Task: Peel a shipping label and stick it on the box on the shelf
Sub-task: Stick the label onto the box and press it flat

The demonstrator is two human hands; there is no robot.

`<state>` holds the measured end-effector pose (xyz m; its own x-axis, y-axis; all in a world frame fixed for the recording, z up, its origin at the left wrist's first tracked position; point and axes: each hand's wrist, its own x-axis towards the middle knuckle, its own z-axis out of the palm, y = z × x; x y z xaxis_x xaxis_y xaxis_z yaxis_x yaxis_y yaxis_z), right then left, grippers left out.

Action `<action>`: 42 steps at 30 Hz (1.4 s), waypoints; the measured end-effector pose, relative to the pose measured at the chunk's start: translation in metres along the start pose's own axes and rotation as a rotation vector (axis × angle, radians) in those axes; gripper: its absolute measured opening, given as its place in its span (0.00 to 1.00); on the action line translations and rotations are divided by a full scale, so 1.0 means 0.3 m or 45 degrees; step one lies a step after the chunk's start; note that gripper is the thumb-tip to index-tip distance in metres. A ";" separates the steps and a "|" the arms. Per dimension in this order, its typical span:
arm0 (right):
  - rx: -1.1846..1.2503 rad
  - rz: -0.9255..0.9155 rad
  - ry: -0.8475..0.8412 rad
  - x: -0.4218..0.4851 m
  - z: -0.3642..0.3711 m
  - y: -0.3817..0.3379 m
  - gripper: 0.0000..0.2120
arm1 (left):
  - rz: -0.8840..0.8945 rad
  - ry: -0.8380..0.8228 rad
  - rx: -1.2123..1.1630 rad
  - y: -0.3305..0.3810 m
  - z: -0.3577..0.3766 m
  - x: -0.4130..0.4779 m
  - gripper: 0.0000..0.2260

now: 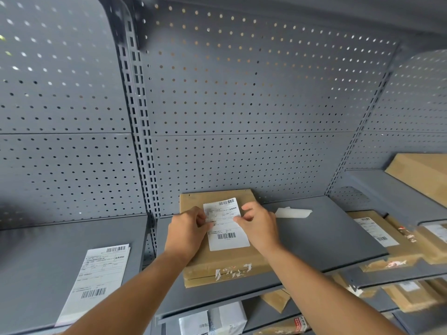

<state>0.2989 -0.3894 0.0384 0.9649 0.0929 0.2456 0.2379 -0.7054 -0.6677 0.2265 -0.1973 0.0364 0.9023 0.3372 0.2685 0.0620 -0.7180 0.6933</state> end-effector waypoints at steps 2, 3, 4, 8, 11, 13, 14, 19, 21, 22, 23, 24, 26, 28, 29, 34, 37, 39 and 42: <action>-0.016 0.006 -0.010 0.004 0.003 0.003 0.16 | 0.006 -0.001 0.014 0.001 -0.002 0.001 0.06; -0.025 0.007 -0.016 0.006 0.003 0.005 0.16 | 0.008 -0.003 0.020 0.002 -0.002 0.002 0.07; -0.031 0.008 -0.019 0.007 0.003 0.007 0.16 | 0.011 -0.008 0.021 0.002 -0.001 0.003 0.07; -0.029 0.012 -0.032 0.009 0.000 0.011 0.16 | 0.011 -0.031 0.027 0.003 0.000 0.006 0.06; 0.030 0.040 -0.062 0.012 -0.013 0.005 0.17 | 0.017 -0.061 0.045 0.003 -0.006 0.005 0.04; 0.030 0.026 -0.081 0.004 -0.031 -0.005 0.18 | 0.038 -0.092 0.074 0.005 -0.014 -0.004 0.05; 0.000 0.005 -0.092 -0.008 -0.042 -0.010 0.19 | 0.058 -0.106 0.088 0.007 -0.017 -0.013 0.06; -0.469 -0.072 -0.203 -0.109 -0.076 -0.018 0.33 | 0.043 -0.167 0.470 0.036 -0.022 -0.095 0.27; -0.550 -0.093 -0.253 -0.136 -0.066 -0.018 0.37 | -0.003 -0.176 0.536 0.051 -0.009 -0.120 0.32; -0.554 -0.102 -0.262 -0.144 -0.060 -0.020 0.37 | -0.018 -0.177 0.556 0.059 -0.002 -0.129 0.34; -0.546 -0.105 -0.263 -0.150 -0.057 -0.021 0.37 | -0.026 -0.174 0.580 0.066 0.004 -0.135 0.35; -0.536 -0.106 -0.261 -0.155 -0.055 -0.021 0.37 | -0.029 -0.168 0.601 0.070 0.011 -0.138 0.35; -0.517 -0.107 -0.254 -0.159 -0.055 -0.018 0.38 | -0.035 -0.148 0.608 0.074 0.018 -0.139 0.34; -0.486 -0.101 -0.250 -0.156 -0.059 -0.015 0.37 | -0.045 -0.133 0.565 0.071 0.018 -0.139 0.33; -0.473 -0.104 -0.248 -0.152 -0.062 -0.014 0.36 | -0.055 -0.132 0.539 0.067 0.018 -0.138 0.32; -0.435 -0.139 -0.226 -0.144 -0.079 0.016 0.27 | -0.067 -0.122 0.447 0.054 0.018 -0.144 0.25; -0.451 -0.217 -0.182 -0.152 -0.081 0.046 0.20 | -0.051 -0.111 0.422 0.048 0.015 -0.151 0.20; -0.454 -0.228 -0.163 -0.155 -0.080 0.044 0.19 | -0.037 -0.100 0.437 0.047 0.019 -0.153 0.18; -0.475 -0.171 -0.174 -0.165 -0.073 0.014 0.26 | -0.045 -0.091 0.500 0.065 0.021 -0.152 0.23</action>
<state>0.2498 -0.4124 0.0389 0.9398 0.2763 0.2010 0.3305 -0.8843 -0.3298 0.1892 -0.2305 0.0334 0.9234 0.3323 0.1924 0.2390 -0.8896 0.3892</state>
